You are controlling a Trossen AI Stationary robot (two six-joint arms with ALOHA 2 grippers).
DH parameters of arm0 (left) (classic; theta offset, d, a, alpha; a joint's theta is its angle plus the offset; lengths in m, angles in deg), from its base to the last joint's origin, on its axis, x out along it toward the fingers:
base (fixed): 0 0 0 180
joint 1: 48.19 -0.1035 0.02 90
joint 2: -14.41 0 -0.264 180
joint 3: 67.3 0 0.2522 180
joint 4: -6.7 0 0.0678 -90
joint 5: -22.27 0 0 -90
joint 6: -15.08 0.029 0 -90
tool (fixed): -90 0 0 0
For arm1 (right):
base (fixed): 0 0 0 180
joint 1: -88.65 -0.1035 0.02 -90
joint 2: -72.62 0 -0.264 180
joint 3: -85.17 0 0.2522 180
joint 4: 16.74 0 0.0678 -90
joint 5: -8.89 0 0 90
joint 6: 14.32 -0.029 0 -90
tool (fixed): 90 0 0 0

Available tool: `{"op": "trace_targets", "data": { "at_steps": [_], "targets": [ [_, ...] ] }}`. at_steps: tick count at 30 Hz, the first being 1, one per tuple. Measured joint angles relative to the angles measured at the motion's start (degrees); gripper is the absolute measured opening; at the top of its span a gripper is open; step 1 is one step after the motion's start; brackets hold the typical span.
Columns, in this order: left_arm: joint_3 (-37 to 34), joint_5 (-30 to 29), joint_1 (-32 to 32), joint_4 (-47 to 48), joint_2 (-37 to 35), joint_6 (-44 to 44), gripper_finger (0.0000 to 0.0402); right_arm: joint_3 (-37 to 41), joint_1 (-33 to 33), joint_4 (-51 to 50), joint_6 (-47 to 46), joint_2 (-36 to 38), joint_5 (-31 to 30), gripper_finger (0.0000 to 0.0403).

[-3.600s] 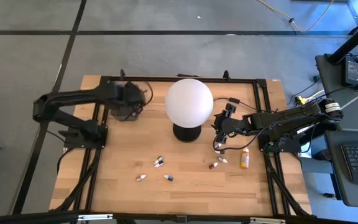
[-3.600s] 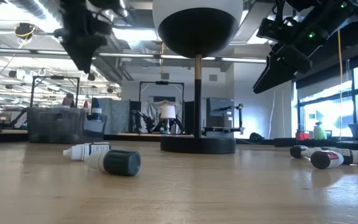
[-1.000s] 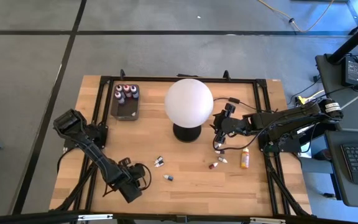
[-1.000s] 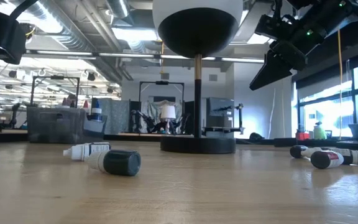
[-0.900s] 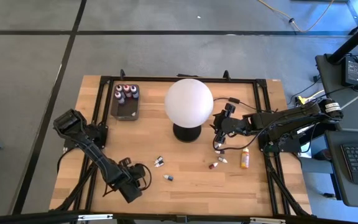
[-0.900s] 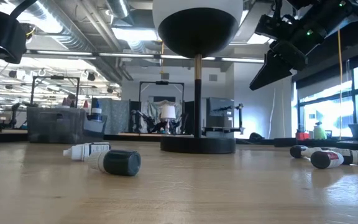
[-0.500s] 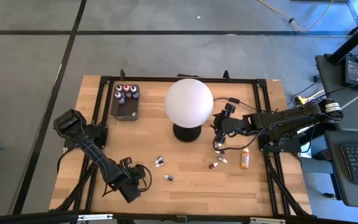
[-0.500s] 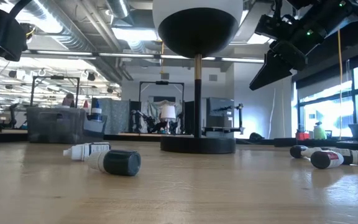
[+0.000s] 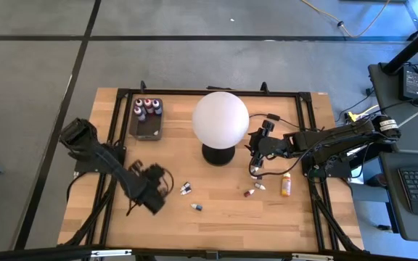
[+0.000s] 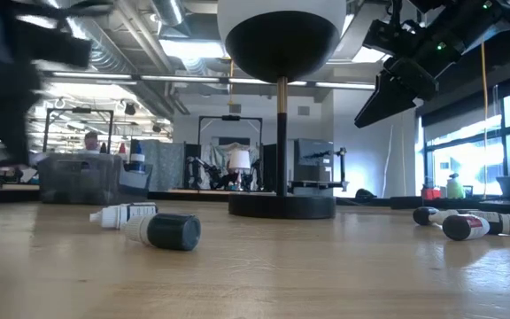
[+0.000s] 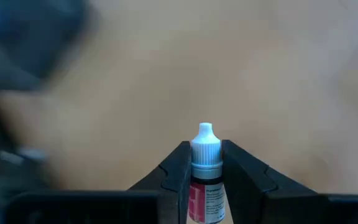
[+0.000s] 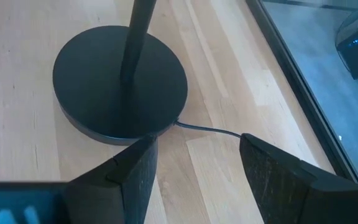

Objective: Pick & Place food coloring
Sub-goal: Put the left small pink food coloring bottle into the black container

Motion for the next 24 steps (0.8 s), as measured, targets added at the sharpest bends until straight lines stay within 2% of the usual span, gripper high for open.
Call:
{"op": "trace_targets", "data": {
  "at_steps": [6,11,16,20,24],
  "targets": [
    [0.0,-17.3,-11.7,8.8,-4.4,0.2,0.0070,0.0,0.0,1.2,0.0,0.0,0.0,0.0230],
    [0.0,-25.0,-23.1,11.7,-8.5,3.5,0.0067,0.0,0.0,1.2,0.0,0.0,0.0,0.0230],
    [0.0,-24.8,-34.1,11.6,-10.4,7.7,0.0075,0.0,0.0,1.1,0.0,0.0,0.0,0.0230],
    [-0.1,-16.8,-41.8,10.7,-9.6,13.5,0.0072,0.0,0.0,1.1,0.0,0.0,0.0,0.0230],
    [-1.2,-14.7,-48.0,7.9,-8.0,19.1,0.0075,0.0,0.0,1.1,0.2,0.0,0.0,0.0230]
  ]
}}
